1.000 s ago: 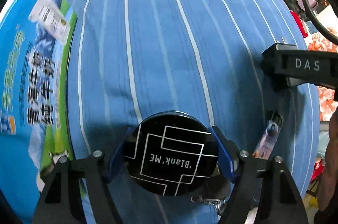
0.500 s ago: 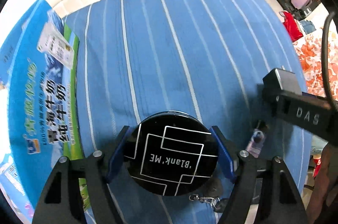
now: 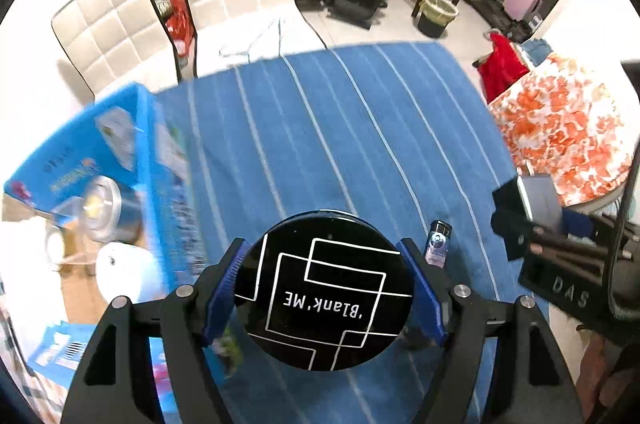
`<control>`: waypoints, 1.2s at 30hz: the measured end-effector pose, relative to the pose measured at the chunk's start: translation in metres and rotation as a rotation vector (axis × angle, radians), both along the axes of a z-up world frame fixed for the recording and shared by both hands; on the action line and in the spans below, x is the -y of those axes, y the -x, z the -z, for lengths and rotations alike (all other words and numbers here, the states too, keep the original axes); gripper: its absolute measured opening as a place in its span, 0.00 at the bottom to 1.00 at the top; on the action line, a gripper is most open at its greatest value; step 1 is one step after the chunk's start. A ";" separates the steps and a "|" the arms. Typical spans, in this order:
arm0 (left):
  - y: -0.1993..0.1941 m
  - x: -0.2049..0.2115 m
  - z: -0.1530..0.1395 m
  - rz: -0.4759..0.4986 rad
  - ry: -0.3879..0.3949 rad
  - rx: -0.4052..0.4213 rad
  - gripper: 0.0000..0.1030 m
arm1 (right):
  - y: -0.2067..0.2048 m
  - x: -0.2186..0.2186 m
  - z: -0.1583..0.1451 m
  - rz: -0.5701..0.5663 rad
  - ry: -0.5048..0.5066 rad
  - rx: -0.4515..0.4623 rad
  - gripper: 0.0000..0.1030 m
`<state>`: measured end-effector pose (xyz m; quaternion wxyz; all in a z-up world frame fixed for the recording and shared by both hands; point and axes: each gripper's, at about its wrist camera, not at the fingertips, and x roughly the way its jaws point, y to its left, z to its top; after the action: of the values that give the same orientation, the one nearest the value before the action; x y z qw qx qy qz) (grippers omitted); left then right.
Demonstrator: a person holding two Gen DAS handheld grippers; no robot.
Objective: Organize rigid objects
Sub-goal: 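Carry the black coaster and grey power bank over the blue box with both tools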
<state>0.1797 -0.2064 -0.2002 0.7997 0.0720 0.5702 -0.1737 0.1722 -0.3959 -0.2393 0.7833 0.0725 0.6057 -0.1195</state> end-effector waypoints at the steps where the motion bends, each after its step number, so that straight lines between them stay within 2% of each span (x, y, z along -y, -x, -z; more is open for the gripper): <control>1: -0.003 -0.008 -0.006 -0.001 0.004 0.007 0.70 | 0.007 -0.007 -0.009 0.000 -0.009 0.010 0.60; 5: 0.002 -0.054 -0.038 -0.020 0.018 0.058 0.70 | 0.027 -0.043 -0.038 -0.026 -0.035 0.041 0.60; 9: 0.006 -0.104 -0.069 -0.055 0.015 0.106 0.70 | 0.041 -0.099 -0.067 -0.072 -0.081 0.080 0.60; 17: 0.018 -0.211 -0.102 -0.181 -0.020 0.168 0.70 | 0.043 -0.222 -0.101 -0.212 -0.149 0.152 0.60; 22: 0.022 -0.265 -0.108 -0.262 -0.040 0.183 0.70 | 0.038 -0.296 -0.101 -0.300 -0.166 0.146 0.60; 28: 0.032 -0.308 -0.112 -0.309 -0.051 0.205 0.70 | 0.039 -0.353 -0.107 -0.373 -0.160 0.154 0.60; 34: 0.029 -0.331 -0.089 -0.332 -0.039 0.161 0.70 | 0.039 -0.385 -0.103 -0.414 -0.148 0.144 0.60; 36: 0.018 -0.340 -0.066 -0.351 -0.027 0.107 0.70 | 0.032 -0.386 -0.092 -0.413 -0.165 0.133 0.60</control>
<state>0.1617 0.1334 -0.1338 0.8458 -0.0088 0.5330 -0.0200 0.1400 -0.0100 -0.1476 0.8207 0.0184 0.5624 0.0985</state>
